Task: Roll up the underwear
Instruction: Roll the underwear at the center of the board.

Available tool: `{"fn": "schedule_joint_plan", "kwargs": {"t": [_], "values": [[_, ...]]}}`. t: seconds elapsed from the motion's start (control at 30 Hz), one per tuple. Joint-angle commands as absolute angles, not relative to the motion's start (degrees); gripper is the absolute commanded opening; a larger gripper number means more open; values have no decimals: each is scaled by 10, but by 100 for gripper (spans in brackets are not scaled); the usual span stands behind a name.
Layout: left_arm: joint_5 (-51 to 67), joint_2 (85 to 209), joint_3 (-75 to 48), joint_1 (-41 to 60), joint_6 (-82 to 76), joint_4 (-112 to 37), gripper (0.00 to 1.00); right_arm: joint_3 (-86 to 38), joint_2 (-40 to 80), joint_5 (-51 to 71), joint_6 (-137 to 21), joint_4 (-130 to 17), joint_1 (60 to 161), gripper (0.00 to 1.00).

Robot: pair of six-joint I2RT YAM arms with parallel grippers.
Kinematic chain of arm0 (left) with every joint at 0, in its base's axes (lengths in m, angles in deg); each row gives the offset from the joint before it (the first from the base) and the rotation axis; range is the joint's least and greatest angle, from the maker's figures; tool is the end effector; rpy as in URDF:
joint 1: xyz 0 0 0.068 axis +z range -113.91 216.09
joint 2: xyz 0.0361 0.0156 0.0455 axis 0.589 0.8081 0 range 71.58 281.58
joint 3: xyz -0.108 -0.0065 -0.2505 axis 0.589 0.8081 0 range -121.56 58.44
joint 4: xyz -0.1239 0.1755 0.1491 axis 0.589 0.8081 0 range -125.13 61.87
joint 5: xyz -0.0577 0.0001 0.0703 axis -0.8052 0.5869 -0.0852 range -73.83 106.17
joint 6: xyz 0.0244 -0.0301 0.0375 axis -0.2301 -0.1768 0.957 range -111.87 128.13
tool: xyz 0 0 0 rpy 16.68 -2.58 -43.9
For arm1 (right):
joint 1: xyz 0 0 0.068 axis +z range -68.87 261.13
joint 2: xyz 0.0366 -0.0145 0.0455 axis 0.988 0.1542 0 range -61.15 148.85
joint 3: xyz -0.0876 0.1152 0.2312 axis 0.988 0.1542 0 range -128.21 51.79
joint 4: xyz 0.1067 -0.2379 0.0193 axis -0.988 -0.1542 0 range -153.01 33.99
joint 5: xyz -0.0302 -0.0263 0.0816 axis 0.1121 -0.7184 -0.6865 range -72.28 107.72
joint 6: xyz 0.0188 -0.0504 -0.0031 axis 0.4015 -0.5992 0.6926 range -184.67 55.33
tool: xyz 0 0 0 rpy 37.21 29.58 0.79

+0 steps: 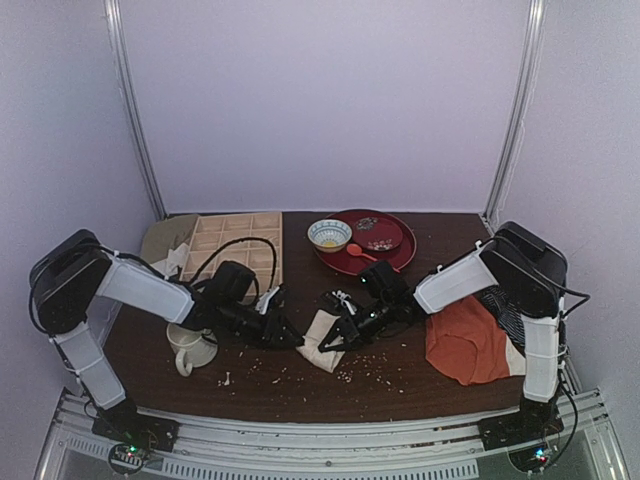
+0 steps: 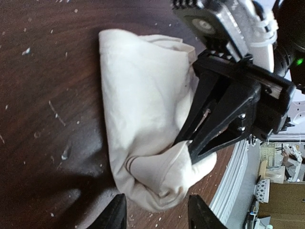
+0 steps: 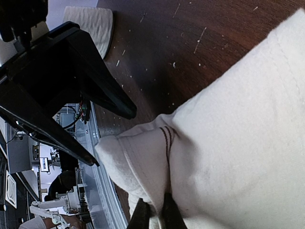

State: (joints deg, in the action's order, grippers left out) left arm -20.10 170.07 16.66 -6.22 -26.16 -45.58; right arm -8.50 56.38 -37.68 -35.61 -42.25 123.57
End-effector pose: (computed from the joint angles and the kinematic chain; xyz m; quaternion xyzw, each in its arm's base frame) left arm 0.2184 -0.2274 0.1285 0.1773 0.8717 -0.4461 0.0988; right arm 0.2706 0.2871 0.1091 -0.2770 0.7866 0.5508 0.0342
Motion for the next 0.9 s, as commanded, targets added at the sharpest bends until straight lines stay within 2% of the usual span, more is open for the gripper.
{"fn": "schedule_joint_plan", "kwargs": {"t": [0.0,0.6,0.77,0.87], "values": [[-203,1711,165,-59,-224,-532,60,-77,574,-341,-367,-481,1233,0],[-280,1766,153,-58,-190,-617,60,-86,571,-337,-376,-511,1242,0],[-295,1780,164,-59,-208,-662,55,-86,571,-336,-377,-514,1243,0],[-300,1789,162,-59,-209,-662,45,-86,570,-336,-377,-516,1244,0]]}}
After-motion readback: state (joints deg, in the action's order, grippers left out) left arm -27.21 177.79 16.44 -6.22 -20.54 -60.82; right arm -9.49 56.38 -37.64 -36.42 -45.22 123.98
